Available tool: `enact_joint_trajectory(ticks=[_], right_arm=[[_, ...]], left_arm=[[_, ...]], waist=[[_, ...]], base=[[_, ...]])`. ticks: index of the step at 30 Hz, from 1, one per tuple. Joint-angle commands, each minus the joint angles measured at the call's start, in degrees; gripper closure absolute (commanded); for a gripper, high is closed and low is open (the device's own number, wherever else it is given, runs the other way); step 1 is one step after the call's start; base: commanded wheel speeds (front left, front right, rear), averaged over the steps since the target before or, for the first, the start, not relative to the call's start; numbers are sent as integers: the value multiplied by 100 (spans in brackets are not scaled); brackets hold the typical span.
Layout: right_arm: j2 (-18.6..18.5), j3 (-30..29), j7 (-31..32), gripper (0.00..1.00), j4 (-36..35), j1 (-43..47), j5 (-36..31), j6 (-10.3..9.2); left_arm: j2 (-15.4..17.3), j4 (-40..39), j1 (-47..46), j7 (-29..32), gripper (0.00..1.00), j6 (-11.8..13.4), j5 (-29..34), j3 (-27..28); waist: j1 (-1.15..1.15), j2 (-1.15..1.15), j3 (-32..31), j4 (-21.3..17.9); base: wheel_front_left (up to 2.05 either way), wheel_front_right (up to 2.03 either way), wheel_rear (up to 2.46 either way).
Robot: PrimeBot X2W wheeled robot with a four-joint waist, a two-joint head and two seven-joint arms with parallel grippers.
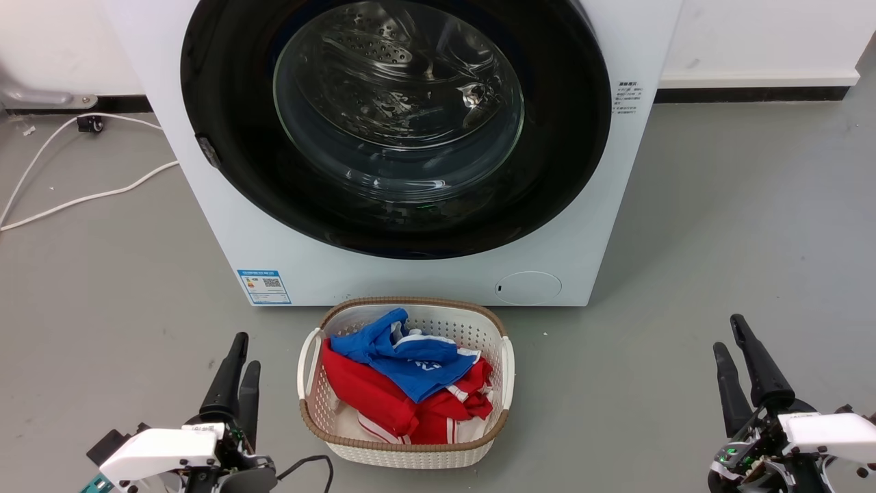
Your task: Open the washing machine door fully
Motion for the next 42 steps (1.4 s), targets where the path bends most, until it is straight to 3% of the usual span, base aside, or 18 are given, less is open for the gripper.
enact_joint_trajectory(ticks=[1, 9, 15, 31, 42], right_arm=[[-9, 17, -37, 0, -152, -90, -21, 9], [-22, 69, -178, 0, -335, -14, -104, 10], [-155, 174, -408, 0, -479, 20, -563, 10], [-354, 320, -664, 0, -809, 44, -3205, 11], [-439, 414, -580, 0, -1067, 128, -4648, 11]], left_arm=[[14, -128, -128, -61, 0, -9, -11, -80], [17, -230, -140, -296, 0, -10, 169, -352], [18, -312, -136, -453, 0, -10, 766, -423], [37, -530, -167, -824, 0, 147, 3060, -622], [239, -505, -223, -1043, 0, 364, 4616, -904]], waist=[[0, 0, -1, -1], [0, 0, -2, -8], [0, 0, 1, -15], [0, 0, 22, -29], [0, 0, 32, -35]], base=[[0, 0, 0], [0, 0, 0], [0, 0, 0], [0, 0, 0], [0, 0, 0]])
